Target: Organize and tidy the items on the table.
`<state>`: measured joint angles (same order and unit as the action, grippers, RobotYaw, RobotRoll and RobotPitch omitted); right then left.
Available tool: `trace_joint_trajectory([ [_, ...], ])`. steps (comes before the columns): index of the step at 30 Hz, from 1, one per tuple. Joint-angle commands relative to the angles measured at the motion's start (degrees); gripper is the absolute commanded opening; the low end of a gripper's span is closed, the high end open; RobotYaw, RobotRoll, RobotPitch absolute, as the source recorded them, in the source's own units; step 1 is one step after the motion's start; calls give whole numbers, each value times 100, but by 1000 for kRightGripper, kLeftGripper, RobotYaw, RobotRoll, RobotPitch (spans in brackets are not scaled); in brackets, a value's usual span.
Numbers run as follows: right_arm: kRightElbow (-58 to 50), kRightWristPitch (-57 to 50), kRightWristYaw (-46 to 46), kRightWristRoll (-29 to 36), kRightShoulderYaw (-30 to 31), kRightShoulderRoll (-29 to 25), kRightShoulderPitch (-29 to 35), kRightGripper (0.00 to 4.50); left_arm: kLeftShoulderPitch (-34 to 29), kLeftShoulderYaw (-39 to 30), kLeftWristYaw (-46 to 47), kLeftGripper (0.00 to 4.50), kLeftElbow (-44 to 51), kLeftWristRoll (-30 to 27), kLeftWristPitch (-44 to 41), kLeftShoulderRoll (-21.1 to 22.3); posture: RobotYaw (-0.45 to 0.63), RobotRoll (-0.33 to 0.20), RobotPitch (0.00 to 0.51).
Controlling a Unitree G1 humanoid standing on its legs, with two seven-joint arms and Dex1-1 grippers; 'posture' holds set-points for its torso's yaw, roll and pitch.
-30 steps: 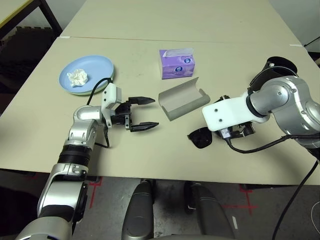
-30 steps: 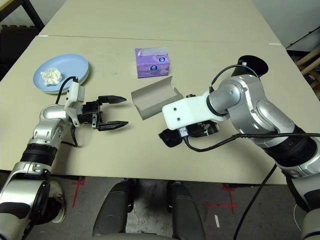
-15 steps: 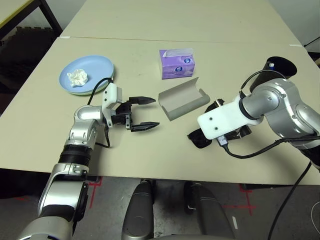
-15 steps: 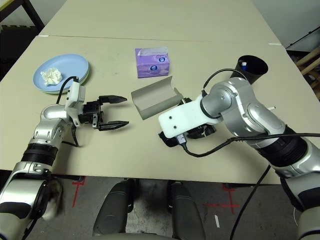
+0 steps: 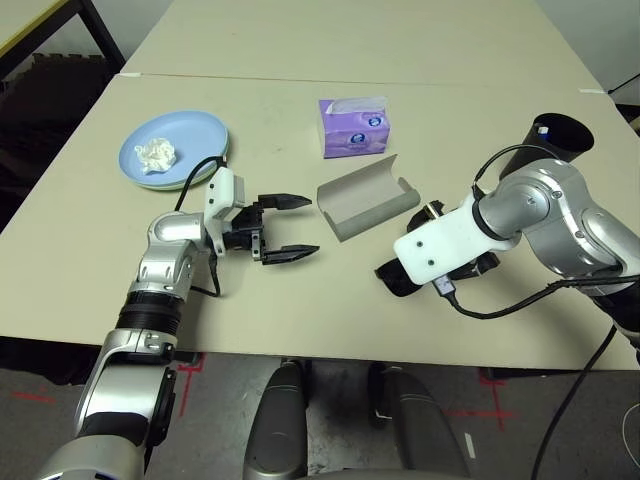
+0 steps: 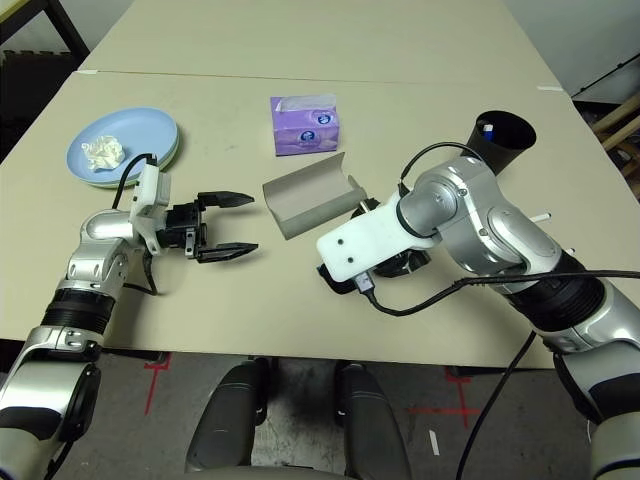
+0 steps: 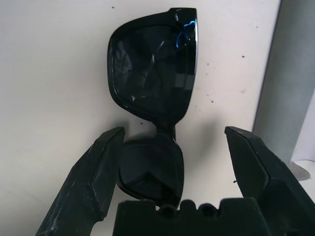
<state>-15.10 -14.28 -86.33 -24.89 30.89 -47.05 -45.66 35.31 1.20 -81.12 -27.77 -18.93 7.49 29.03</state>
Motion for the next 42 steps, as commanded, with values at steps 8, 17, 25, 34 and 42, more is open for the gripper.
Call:
trace_joint_trajectory([
  [8, 74, 71, -33, -90, 111, 52, 122, 4500, -120, 73, 26, 4477, 165, 47, -52, 53, 208, 0, 220],
  [17, 101, 94, -122, -115, 126, 107, 107, 3514, -131, 75, 27, 4500, 181, 43, -73, 65, 210, 0, 220],
  [25, 51, 57, -238, -117, 98, 193, 65, 474, -170, 79, -22, 4500, 310, -12, -160, 71, 211, 0, 221],
  [34, 158, 160, -244, -78, 43, 244, -27, 420, -179, 81, -72, 4500, 358, -16, -228, 81, 209, 0, 213],
  [42, 327, 223, -319, 227, -286, 98, -422, 420, -183, 74, -99, 4500, 346, -7, -240, 101, 199, 0, 208],
])
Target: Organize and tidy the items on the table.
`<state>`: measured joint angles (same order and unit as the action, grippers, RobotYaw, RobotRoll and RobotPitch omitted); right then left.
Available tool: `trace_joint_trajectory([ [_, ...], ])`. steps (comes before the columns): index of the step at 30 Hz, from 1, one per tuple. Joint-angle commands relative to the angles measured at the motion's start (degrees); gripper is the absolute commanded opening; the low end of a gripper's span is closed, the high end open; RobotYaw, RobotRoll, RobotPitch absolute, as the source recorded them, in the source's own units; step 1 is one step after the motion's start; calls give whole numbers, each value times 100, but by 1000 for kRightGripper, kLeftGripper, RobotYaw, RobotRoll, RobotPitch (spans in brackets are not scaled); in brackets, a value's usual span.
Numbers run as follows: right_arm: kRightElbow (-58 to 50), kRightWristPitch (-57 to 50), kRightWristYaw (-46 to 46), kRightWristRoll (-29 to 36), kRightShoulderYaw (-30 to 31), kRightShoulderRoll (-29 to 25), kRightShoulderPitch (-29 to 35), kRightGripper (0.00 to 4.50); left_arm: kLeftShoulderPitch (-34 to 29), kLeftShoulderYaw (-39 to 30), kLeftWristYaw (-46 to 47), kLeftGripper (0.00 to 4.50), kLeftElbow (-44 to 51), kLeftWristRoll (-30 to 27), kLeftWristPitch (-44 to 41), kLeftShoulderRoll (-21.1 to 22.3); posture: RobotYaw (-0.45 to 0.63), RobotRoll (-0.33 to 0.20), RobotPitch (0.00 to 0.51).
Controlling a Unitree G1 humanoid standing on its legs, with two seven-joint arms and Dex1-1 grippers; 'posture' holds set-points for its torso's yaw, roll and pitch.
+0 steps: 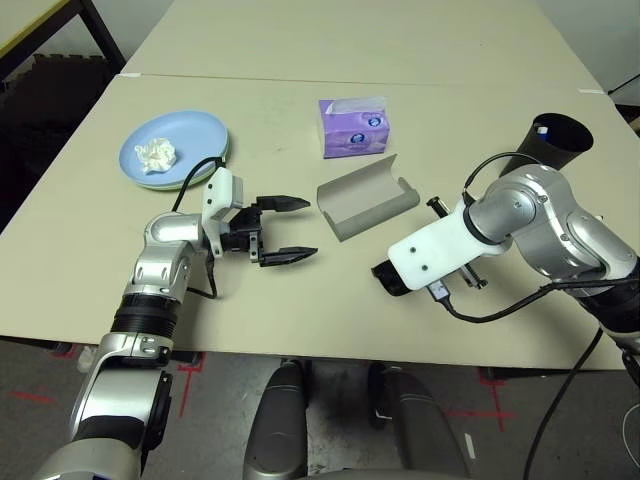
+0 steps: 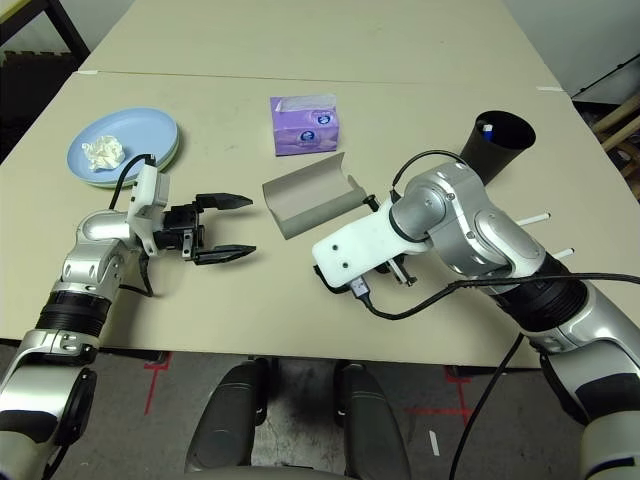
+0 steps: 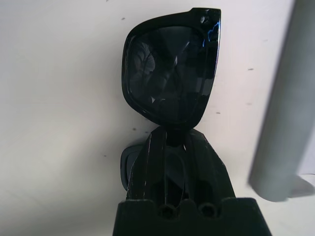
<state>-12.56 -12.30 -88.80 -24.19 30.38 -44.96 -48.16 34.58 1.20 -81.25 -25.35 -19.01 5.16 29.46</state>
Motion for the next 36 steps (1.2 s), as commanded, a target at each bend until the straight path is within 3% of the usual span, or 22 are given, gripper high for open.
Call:
trace_joint_trajectory([
  [1, 114, 45, -66, 187, -258, -123, -239, 420, -112, 72, -93, 4500, 102, -2, -11, 63, 196, 0, 205],
  [7, 488, 360, 100, 263, -379, -126, -617, 420, -88, 91, -110, 4500, 123, -7, -39, 67, 190, 0, 202],
  [21, 2179, 1350, 1570, -207, -202, 797, -1171, 420, -397, -11, 617, 4500, 809, 64, -531, 210, 220, 0, 213],
  [36, 3823, 2697, 2244, -606, -17, 1364, -1809, 420, -824, -102, 1369, 4500, 1549, -53, -1064, 294, 262, 0, 220],
])
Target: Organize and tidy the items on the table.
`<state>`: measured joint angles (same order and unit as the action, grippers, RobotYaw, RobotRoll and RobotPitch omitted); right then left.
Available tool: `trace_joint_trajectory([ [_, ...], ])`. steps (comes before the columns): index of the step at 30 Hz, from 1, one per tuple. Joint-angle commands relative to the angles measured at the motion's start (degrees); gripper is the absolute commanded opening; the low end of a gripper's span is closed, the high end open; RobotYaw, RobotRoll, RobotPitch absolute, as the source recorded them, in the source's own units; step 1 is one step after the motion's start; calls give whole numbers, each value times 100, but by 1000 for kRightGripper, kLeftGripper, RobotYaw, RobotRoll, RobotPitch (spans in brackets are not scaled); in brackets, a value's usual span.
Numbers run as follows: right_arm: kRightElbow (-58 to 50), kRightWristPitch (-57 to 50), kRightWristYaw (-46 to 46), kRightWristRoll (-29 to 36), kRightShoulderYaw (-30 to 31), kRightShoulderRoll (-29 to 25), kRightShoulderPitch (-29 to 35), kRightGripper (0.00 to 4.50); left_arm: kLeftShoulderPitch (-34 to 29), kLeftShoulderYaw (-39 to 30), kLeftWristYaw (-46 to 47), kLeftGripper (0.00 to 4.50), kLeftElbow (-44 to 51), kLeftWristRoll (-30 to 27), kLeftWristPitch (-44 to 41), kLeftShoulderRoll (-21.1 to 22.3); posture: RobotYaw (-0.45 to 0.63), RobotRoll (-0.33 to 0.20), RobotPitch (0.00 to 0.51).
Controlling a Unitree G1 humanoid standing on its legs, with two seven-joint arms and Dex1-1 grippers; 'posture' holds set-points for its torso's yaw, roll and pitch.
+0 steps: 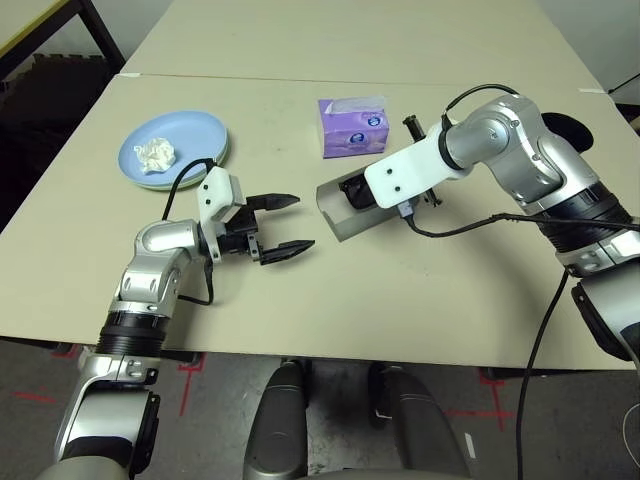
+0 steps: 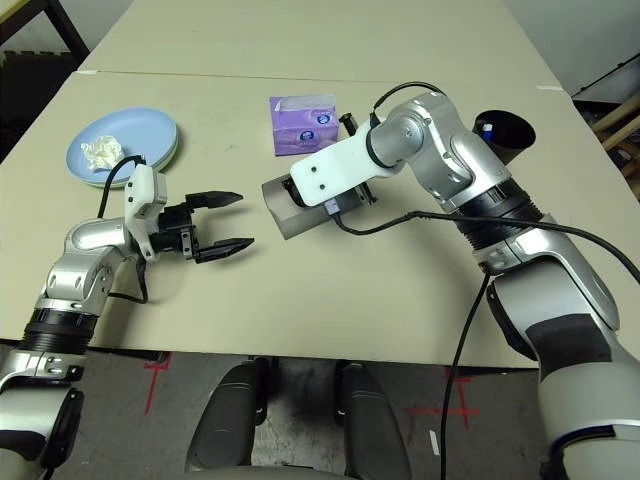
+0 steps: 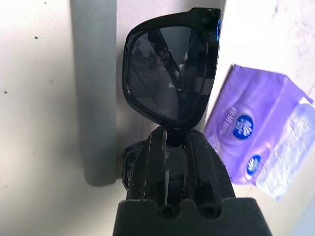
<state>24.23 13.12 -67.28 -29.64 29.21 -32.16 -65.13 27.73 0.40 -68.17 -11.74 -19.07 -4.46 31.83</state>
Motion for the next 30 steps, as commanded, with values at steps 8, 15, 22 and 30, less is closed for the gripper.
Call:
trace_joint_trajectory([
  [8, 179, 219, 102, -83, 74, 233, -37, 420, -241, -27, 138, 4500, 345, -61, -190, 99, 269, 0, 224],
  [15, 89, 172, 50, -102, 81, 245, 46, 420, -197, -6, 134, 4500, 322, -51, -193, 97, 265, 0, 223],
  [22, -48, 94, 47, -119, 100, 305, 174, 420, -181, 4, 131, 4500, 331, -49, -190, 90, 265, 0, 224],
  [30, -131, -23, 64, -181, 142, 450, 289, 420, -199, 7, 135, 4500, 343, -47, -207, 95, 268, 0, 227],
])
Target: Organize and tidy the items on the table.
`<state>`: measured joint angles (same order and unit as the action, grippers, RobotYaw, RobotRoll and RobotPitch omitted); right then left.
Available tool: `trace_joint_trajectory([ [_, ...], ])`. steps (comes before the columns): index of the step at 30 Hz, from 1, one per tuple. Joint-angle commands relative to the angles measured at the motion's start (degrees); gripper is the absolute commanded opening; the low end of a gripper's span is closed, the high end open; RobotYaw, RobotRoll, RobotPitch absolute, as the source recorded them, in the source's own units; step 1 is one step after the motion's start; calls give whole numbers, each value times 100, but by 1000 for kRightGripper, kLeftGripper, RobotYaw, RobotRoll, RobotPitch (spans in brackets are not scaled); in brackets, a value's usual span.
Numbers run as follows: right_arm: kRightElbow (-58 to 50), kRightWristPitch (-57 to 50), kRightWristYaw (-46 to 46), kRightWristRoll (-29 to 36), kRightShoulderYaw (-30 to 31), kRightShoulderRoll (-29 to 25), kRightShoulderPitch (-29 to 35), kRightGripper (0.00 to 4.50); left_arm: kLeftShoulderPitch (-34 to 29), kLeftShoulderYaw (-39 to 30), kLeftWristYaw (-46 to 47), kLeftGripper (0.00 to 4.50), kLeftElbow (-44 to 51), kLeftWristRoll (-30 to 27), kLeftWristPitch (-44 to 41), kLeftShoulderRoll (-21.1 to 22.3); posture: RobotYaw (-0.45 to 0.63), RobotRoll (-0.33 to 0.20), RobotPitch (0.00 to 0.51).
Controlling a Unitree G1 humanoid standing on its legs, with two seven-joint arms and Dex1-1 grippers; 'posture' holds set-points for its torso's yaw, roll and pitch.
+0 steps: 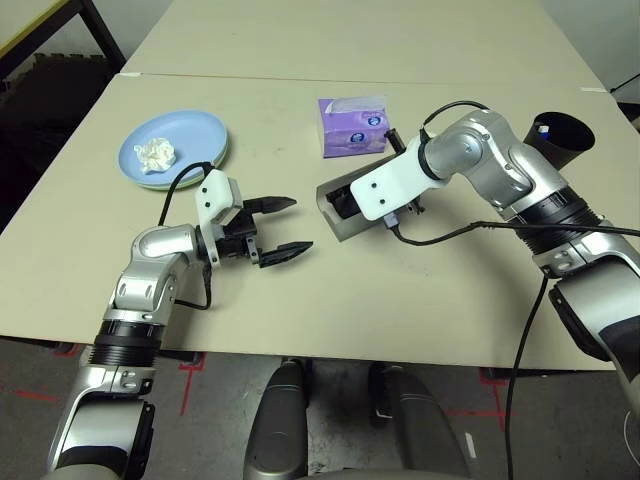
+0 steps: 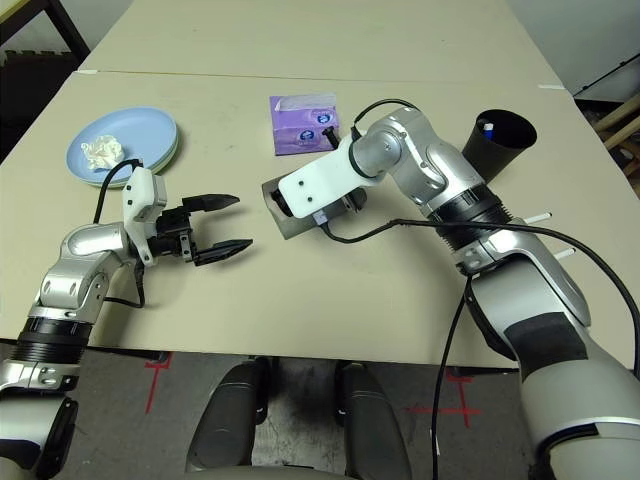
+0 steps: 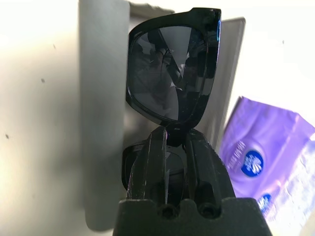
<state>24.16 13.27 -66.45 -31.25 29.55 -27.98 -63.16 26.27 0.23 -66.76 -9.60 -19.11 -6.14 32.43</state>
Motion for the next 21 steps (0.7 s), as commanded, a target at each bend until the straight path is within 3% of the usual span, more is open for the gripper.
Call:
trace_joint_trajectory([
  [1, -122, -44, -17, -23, 114, 44, 97, 420, -56, 24, -6, 4500, 130, -41, -40, 38, 268, 0, 227],
  [19, -182, -236, -337, -1, 114, -13, 124, 420, -6, 25, -21, 4500, 70, -34, -33, 41, 262, 0, 224],
  [21, -195, -273, -372, 1, 102, 2, 91, 1145, 5, 27, -26, 4500, 50, -30, -25, 38, 261, 0, 223],
])
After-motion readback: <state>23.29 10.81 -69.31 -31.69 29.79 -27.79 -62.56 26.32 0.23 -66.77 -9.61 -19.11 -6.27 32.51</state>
